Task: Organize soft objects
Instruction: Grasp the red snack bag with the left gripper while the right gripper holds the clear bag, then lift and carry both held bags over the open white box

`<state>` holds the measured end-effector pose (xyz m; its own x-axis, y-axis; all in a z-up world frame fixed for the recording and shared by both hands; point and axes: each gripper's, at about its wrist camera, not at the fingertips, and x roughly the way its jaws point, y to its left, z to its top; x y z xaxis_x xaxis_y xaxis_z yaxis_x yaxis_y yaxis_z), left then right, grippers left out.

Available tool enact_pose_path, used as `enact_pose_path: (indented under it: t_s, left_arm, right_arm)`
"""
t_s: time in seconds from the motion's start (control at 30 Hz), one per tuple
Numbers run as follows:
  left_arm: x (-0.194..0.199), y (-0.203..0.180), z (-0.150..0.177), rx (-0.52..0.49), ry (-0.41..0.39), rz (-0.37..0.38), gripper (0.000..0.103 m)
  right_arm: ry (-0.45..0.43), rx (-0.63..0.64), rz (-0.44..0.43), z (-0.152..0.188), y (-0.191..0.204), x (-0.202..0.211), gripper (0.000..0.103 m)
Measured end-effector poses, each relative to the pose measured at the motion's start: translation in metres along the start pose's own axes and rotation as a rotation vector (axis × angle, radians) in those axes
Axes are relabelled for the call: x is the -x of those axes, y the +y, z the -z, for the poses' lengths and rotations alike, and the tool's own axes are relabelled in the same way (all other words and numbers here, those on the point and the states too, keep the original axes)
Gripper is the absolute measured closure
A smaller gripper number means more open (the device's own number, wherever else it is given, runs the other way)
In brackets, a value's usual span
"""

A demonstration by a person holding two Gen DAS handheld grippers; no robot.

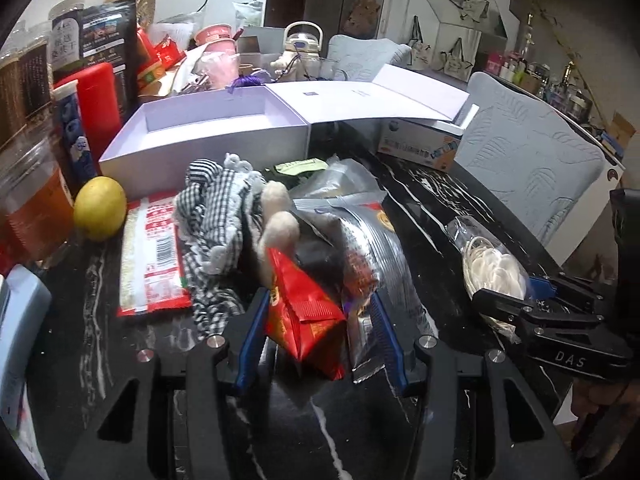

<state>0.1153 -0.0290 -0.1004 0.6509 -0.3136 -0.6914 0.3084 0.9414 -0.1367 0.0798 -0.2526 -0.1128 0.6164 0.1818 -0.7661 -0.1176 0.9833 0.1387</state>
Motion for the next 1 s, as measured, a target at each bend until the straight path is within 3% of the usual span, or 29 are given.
enact_pose_path:
  t_s: [0.13, 0.2, 0.27, 0.4, 0.63, 1.0]
  left_arm:
    - [-0.005, 0.0, -0.001, -0.005, -0.014, -0.019, 0.053]
    - [-0.013, 0.005, -0.002, 0.03, 0.027, 0.014, 0.053]
    - [-0.021, 0.01, -0.002, 0.077, 0.063, 0.061, 0.061]
    - [-0.029, 0.003, -0.002, 0.045, 0.099, 0.052, 0.071]
    - [-0.02, -0.004, -0.006, 0.011, 0.089, 0.034, 0.074]
    - [0.022, 0.004, -0.017, 0.006, 0.01, -0.001, 0.074]
  right_arm:
    - [-0.001, -0.001, -0.001, 0.0, 0.0, 0.0, 0.051]
    - [-0.002, 0.002, 0.0, 0.0, 0.0, 0.0, 0.051]
    - [-0.002, 0.0, -0.003, 0.0, -0.001, 0.0, 0.051]
    - [-0.002, 0.002, -0.003, 0.001, -0.001, 0.0, 0.051]
    - [-0.011, 0.004, -0.008, 0.002, 0.001, 0.002, 0.051]
    - [-0.05, 0.013, -0.094, -0.005, 0.02, 0.018, 0.052]
